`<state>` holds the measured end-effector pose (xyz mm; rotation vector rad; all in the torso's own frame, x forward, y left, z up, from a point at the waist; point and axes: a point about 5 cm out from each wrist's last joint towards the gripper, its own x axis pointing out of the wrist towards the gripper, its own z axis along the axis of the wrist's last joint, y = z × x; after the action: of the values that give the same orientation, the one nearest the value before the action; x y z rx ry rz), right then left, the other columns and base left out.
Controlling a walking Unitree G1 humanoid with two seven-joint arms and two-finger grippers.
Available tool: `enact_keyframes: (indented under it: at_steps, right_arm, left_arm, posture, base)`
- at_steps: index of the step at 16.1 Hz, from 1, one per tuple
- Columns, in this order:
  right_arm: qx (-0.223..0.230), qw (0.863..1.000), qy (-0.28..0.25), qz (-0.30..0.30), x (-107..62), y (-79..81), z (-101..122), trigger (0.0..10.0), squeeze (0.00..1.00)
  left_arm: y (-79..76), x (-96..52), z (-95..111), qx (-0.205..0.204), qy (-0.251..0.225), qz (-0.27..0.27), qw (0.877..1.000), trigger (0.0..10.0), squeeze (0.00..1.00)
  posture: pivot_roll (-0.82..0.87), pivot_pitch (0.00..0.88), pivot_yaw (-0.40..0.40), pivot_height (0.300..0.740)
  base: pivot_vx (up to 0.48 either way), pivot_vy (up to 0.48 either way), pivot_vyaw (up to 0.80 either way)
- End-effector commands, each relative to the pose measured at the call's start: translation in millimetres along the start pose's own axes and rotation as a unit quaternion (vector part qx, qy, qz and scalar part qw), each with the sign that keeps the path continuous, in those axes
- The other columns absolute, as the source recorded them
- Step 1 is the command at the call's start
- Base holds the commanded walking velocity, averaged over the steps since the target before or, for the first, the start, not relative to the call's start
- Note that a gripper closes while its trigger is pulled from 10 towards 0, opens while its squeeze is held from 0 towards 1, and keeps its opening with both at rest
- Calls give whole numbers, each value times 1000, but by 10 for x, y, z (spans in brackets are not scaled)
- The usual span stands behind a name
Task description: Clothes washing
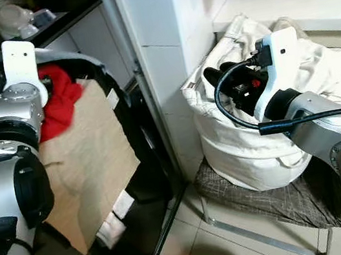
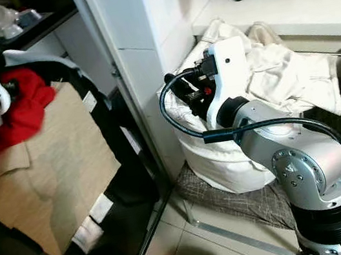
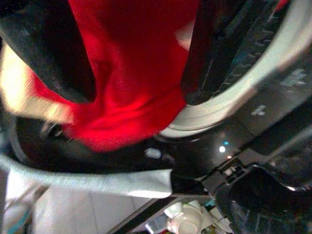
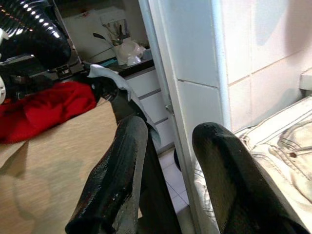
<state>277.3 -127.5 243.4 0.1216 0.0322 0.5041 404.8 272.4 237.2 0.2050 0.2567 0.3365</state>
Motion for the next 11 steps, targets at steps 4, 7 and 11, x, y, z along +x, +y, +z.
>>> enact_keyframes:
  at_steps: [4, 7, 11]
  right_arm:
    - [1, 1000, -1, 1, -6, 9, 22, 10000, 0]
    - [5, 1000, 8, 7, -14, 29, -8, 10000, 0]
    - [6, 998, -38, -43, -74, -25, 17, 10000, 0]
  left_arm:
    - [395, -116, 568, 53, -158, 172, 971, 10000, 0]
    - [27, -34, 297, 99, -27, -12, 995, 10000, 0]
    - [-396, -148, 636, -172, -202, -66, 962, 10000, 0]
  posture:
    - [-195, 0, 176, 740]
    - [-188, 0, 181, 740]
    - [-170, 0, 163, 740]
  base:
    - [0, 0, 0]
    - [0, 0, 0]
    - [0, 0, 0]
